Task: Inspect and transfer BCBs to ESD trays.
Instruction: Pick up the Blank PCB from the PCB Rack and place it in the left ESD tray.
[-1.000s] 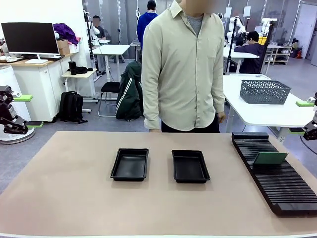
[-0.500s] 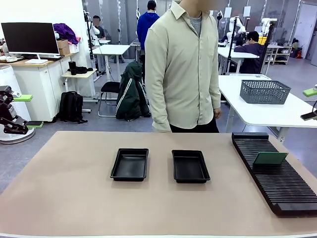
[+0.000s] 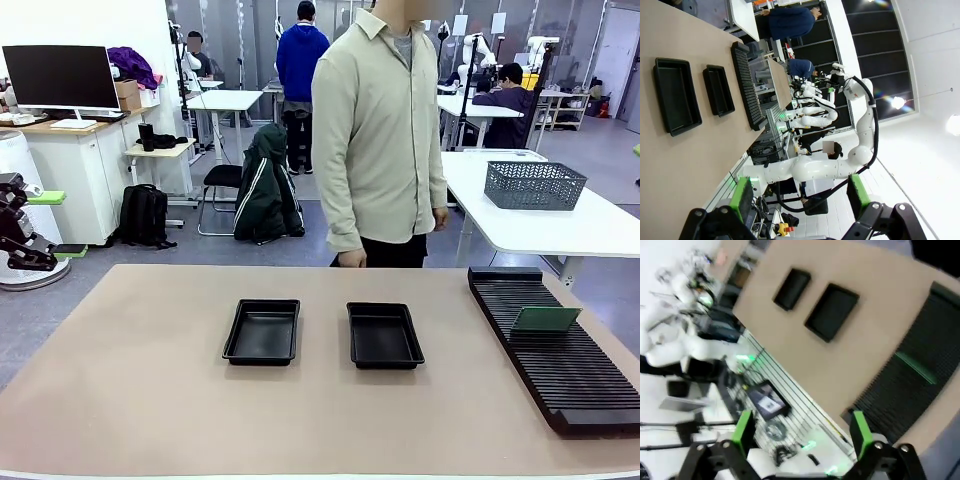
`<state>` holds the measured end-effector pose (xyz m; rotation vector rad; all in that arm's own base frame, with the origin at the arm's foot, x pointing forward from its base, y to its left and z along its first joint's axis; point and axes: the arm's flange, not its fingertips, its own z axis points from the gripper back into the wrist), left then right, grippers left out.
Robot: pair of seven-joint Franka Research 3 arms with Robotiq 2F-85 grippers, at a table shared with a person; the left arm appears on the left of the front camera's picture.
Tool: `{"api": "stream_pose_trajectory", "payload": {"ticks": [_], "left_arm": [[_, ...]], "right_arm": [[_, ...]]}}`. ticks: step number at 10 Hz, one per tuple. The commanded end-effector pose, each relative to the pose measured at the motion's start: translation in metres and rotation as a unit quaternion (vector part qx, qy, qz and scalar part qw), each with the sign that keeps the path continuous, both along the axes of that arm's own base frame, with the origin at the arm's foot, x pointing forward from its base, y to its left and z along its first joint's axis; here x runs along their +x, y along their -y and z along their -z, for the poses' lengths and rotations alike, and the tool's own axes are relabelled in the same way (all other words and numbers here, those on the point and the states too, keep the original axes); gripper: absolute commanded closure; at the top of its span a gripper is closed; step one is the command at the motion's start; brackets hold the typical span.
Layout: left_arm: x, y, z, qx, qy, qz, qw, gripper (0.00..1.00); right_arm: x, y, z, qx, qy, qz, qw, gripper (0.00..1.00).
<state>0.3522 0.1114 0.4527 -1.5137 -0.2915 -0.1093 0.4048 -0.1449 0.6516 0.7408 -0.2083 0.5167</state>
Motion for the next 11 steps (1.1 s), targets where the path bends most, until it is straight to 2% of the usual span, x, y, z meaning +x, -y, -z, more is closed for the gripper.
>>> {"api": "stream_pose_trajectory", "payload": {"ticks": [1, 3, 6, 8, 9, 11], "left_arm": [[0.0, 0.0, 0.0, -0.002, 0.0, -0.001, 1.0, 0.0], [0.0, 0.0, 0.0, -0.002, 0.0, -0.001, 1.0, 0.0], [0.0, 0.0, 0.0, -0.002, 0.0, -0.001, 1.0, 0.0], [0.0, 0.0, 0.0, -0.002, 0.0, -0.001, 1.0, 0.0], [0.0, 0.0, 0.0, -0.002, 0.0, -0.001, 1.0, 0.0], [0.0, 0.0, 0.0, -0.002, 0.0, -0.001, 1.0, 0.0]], "right_arm": [[0.003, -0.008, -0.012, -0.082, 0.06, -0.08, 0.992, 0.0], [0.002, -0.027, -0.027, -0.146, 0.107, -0.179, 0.967, 0.0], [-0.006, -0.056, -0.028, -0.23, 0.167, -0.338, 0.898, 0.0], [-0.007, -0.07, -0.022, -0.29, 0.192, -0.395, 0.85, 0.0], [-0.009, -0.073, -0.019, -0.301, 0.226, -0.422, 0.825, 0.0], [-0.008, -0.076, -0.014, -0.312, 0.282, -0.446, 0.79, 0.0]]}}
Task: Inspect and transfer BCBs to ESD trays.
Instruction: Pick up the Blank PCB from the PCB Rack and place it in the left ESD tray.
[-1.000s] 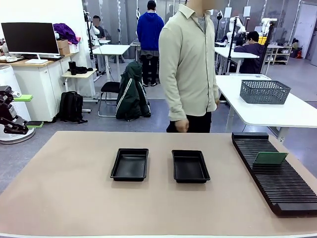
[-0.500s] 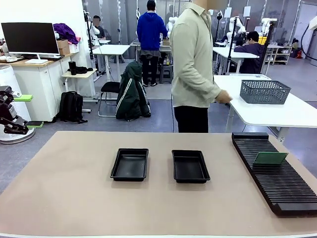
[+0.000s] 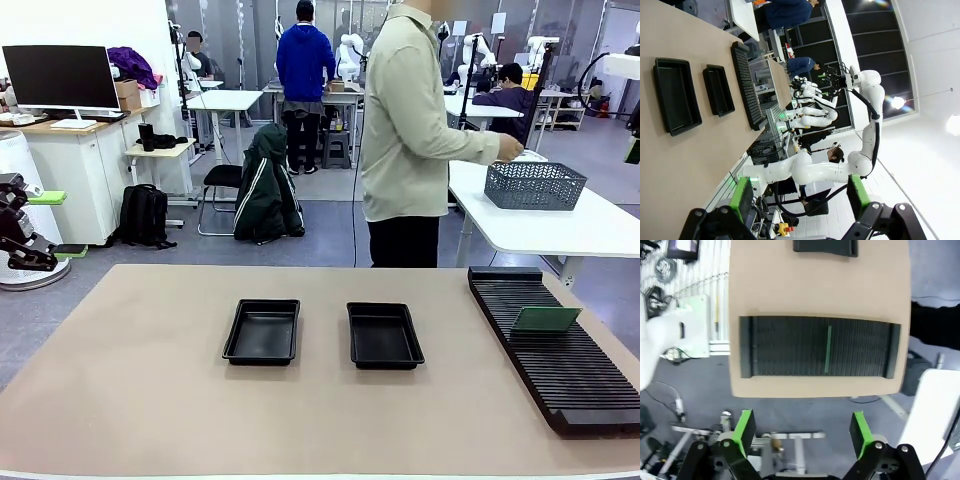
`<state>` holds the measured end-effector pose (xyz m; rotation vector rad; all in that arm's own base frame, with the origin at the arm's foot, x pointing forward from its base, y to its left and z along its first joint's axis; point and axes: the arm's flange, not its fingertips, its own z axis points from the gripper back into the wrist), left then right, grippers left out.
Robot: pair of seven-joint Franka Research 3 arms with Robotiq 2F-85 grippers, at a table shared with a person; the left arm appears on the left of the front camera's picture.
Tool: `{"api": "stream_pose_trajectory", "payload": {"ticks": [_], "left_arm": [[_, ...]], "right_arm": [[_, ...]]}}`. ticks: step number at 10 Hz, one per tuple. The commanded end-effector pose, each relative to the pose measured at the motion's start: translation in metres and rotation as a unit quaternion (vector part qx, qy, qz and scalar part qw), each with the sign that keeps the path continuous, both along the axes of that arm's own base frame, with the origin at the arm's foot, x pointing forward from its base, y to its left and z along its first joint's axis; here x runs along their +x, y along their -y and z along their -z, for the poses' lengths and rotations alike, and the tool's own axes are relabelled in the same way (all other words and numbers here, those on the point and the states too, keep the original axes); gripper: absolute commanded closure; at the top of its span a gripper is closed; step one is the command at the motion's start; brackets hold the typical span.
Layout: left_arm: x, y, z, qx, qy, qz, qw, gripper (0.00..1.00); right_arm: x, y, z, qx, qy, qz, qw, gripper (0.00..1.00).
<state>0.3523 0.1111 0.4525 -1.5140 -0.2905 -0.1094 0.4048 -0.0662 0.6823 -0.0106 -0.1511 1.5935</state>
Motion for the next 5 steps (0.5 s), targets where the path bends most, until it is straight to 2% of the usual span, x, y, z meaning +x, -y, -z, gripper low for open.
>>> {"api": "stream_pose_trajectory", "payload": {"ticks": [1, 2, 5], "left_arm": [[0.0, 0.0, 0.0, -0.002, 0.0, -0.001, 1.0, 0.0], [0.0, 0.0, 0.0, -0.002, 0.0, -0.001, 1.0, 0.0], [0.0, 0.0, 0.0, -0.002, 0.0, -0.001, 1.0, 0.0]], "right_arm": [[-0.008, 0.002, 0.017, 0.0, 0.037, -0.031, 0.999, 0.0], [-0.008, 0.003, 0.018, 0.001, 0.034, -0.044, 0.998, 0.0], [-0.003, 0.001, 0.007, -0.002, 0.03, -0.028, 0.999, 0.0]]}}
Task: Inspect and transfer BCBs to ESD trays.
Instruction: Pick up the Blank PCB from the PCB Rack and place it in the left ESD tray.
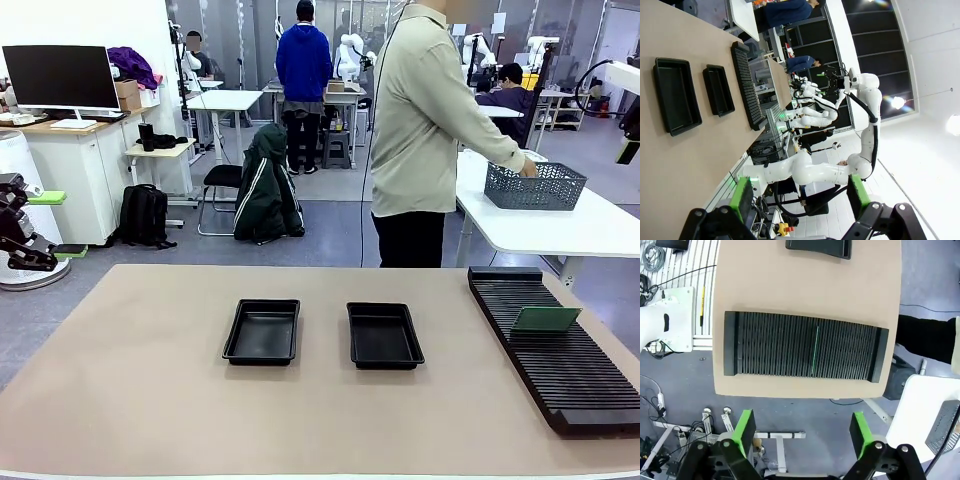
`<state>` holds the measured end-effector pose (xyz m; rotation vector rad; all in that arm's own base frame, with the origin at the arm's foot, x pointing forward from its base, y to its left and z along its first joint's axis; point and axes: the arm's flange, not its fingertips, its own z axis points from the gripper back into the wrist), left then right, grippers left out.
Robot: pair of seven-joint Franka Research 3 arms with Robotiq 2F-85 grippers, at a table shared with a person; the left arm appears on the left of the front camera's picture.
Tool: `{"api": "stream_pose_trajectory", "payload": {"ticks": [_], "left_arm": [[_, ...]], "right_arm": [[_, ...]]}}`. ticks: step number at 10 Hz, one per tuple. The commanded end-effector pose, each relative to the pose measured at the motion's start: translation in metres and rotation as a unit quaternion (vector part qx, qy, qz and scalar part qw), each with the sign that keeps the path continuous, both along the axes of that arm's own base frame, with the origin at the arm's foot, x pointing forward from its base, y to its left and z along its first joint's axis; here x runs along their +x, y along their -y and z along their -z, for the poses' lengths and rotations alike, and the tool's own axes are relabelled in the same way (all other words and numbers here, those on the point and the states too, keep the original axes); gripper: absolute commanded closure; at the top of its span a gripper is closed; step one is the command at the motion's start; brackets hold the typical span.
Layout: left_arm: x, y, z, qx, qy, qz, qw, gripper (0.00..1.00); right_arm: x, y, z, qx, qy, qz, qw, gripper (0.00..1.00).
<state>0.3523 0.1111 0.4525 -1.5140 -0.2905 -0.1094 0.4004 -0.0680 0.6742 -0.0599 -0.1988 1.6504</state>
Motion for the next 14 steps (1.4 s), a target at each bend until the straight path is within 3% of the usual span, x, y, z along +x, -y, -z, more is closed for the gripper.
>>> {"api": "stream_pose_trajectory", "payload": {"ticks": [1, 5, 7, 14], "left_arm": [[0.0, 0.0, 0.0, -0.002, 0.0, -0.001, 1.0, 0.0], [0.0, 0.0, 0.0, -0.002, 0.0, -0.001, 1.0, 0.0], [0.0, 0.0, 0.0, -0.002, 0.0, -0.001, 1.0, 0.0], [0.0, 0.0, 0.0, -0.002, 0.0, -0.001, 1.0, 0.0]], "right_arm": [[0.001, -0.001, -0.001, -0.001, -0.001, 0.0, 1.0, 0.0], [0.0, 0.0, -0.001, 0.0, 0.001, 0.0, 1.0, 0.0], [0.017, 0.002, 0.029, -0.01, 0.003, -0.011, 1.0, 0.0], [0.038, 0.006, 0.128, -0.008, 0.002, -0.039, 0.999, 0.0]]}}
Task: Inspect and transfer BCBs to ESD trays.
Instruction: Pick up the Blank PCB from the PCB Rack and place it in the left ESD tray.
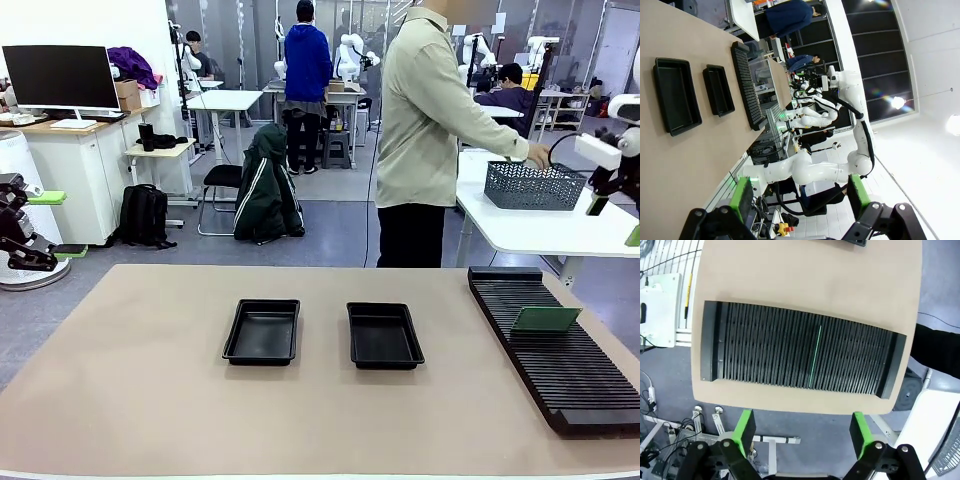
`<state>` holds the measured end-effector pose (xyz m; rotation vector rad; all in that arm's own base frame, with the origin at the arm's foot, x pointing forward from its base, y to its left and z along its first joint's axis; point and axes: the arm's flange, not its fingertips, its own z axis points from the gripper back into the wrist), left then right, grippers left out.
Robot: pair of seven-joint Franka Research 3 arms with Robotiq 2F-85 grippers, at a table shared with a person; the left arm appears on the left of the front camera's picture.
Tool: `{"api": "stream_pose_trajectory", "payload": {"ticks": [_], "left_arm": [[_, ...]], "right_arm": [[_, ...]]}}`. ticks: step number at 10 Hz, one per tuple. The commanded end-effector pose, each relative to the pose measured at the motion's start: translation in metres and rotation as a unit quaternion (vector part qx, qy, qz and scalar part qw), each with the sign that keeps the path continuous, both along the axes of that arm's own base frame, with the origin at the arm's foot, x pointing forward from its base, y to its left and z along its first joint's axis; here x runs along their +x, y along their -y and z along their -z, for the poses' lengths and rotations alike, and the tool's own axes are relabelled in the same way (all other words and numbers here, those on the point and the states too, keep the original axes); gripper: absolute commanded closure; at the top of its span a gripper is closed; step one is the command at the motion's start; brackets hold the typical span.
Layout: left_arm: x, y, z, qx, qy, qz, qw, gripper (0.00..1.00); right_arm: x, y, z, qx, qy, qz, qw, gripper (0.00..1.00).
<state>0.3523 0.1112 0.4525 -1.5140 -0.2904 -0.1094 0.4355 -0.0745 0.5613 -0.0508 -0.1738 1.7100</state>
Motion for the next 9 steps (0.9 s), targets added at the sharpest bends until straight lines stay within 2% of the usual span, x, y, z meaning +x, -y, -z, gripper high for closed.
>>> {"api": "stream_pose_trajectory", "payload": {"ticks": [1, 6, 8, 9], "left_arm": [[0.0, 0.0, 0.0, -0.002, 0.0, -0.001, 1.0, 0.0], [0.0, 0.0, 0.0, -0.002, 0.0, -0.001, 1.0, 0.0], [0.0, 0.0, 0.0, -0.002, 0.0, -0.001, 1.0, 0.0], [0.0, 0.0, 0.0, -0.002, 0.0, -0.001, 1.0, 0.0]], "right_arm": [[0.008, -0.001, 0.03, 0.002, 0.009, -0.004, 1.0, 0.0], [0.026, -0.006, 0.106, 0.019, 0.011, -0.008, 1.0, 0.0], [0.033, -0.009, 0.132, 0.013, 0.022, -0.006, 1.0, 0.0], [0.036, -0.012, 0.145, 0.001, 0.039, -0.011, 0.999, 0.0]]}}
